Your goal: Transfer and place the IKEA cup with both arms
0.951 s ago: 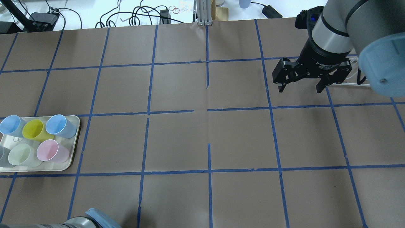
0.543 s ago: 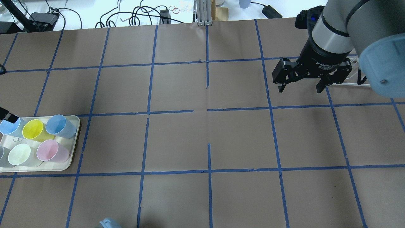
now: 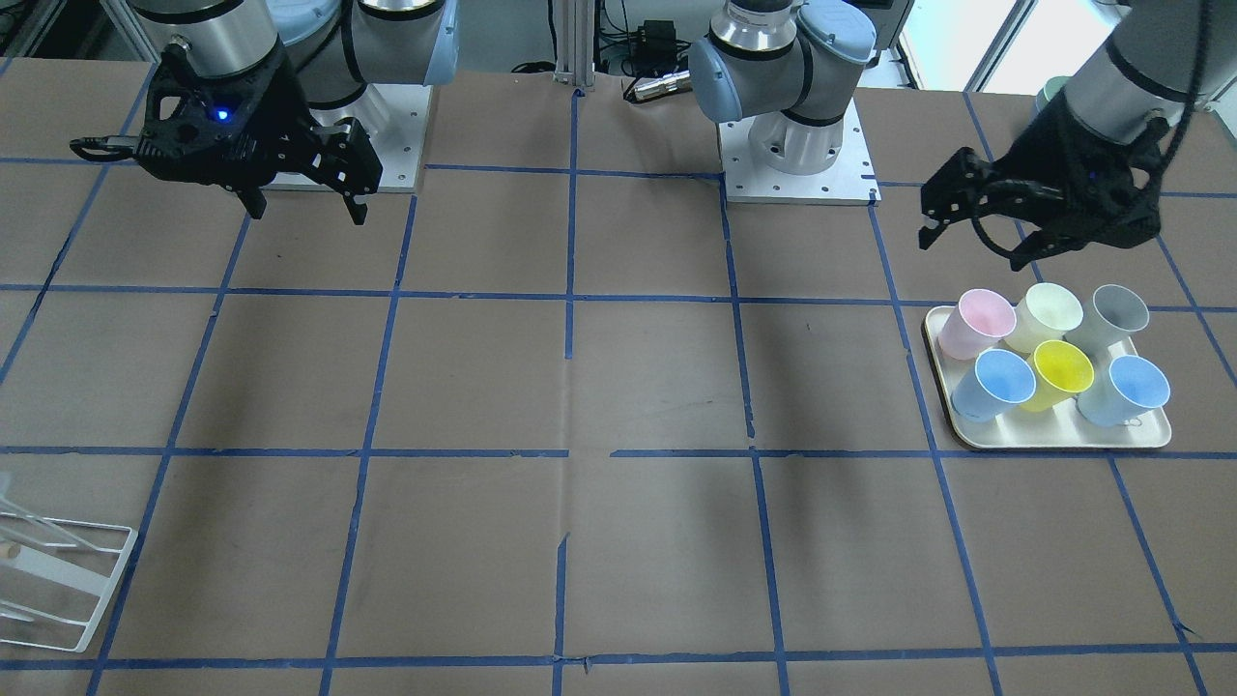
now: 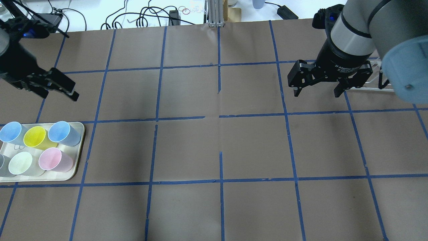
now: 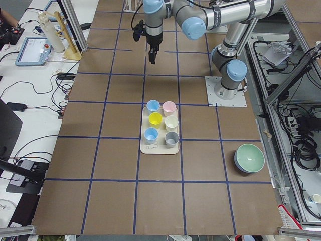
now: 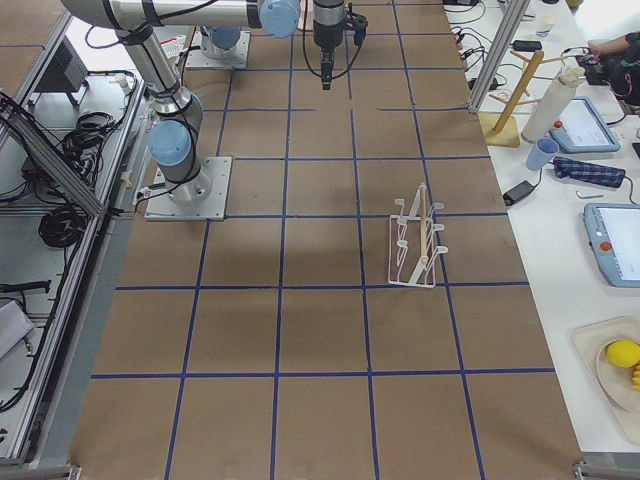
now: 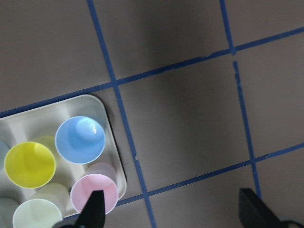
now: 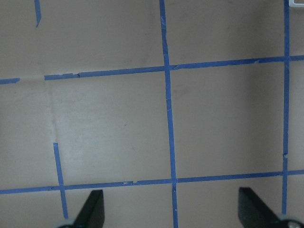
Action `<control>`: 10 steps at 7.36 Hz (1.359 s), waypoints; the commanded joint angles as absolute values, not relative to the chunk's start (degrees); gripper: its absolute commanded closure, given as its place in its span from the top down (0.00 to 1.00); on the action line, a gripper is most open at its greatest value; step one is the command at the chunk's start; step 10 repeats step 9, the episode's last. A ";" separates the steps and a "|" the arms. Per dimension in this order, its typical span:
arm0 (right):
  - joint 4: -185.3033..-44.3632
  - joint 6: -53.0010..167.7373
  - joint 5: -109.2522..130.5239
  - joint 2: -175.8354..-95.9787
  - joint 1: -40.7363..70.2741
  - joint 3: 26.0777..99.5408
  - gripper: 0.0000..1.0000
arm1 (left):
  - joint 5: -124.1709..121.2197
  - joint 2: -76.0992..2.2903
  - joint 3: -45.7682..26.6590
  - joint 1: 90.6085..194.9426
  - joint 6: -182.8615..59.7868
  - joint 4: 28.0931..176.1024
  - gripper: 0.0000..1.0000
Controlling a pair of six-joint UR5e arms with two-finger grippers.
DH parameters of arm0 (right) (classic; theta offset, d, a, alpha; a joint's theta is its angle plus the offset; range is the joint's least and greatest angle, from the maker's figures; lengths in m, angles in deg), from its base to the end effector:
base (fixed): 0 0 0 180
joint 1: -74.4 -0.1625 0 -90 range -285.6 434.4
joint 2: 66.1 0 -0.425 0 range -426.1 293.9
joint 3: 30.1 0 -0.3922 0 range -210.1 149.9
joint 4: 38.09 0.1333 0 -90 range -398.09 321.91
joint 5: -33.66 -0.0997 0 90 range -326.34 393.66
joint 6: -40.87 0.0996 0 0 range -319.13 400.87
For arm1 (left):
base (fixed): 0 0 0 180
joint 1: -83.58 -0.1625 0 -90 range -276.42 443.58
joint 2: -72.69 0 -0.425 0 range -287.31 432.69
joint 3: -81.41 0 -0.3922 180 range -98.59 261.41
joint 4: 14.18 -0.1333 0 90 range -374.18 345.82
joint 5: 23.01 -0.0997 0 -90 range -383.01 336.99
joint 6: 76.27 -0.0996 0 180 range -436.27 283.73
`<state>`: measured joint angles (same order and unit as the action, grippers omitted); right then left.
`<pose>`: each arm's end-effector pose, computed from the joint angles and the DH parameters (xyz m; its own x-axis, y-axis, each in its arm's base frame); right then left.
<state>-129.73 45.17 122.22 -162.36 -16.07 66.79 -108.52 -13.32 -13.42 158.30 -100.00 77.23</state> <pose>0.1395 -0.4461 0.4829 -0.9974 0.0663 -0.0264 0.0668 0.9976 -0.0157 -0.0153 -0.4793 0.4776 -0.9856 0.1447 0.0874 0.1456 0.9893 0.0045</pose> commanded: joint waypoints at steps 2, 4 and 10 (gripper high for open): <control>-127.91 45.17 121.81 -163.39 -15.86 66.67 1.00 | -108.44 -14.41 -12.45 172.67 -76.22 76.26 1.00; -127.91 45.17 121.81 -163.39 -16.04 66.67 1.00 | -109.48 -15.02 -12.19 175.68 -74.16 74.77 1.00; -128.53 45.09 121.81 -163.22 -15.86 67.11 1.00 | -110.99 -16.78 -8.33 175.95 -74.42 75.38 1.00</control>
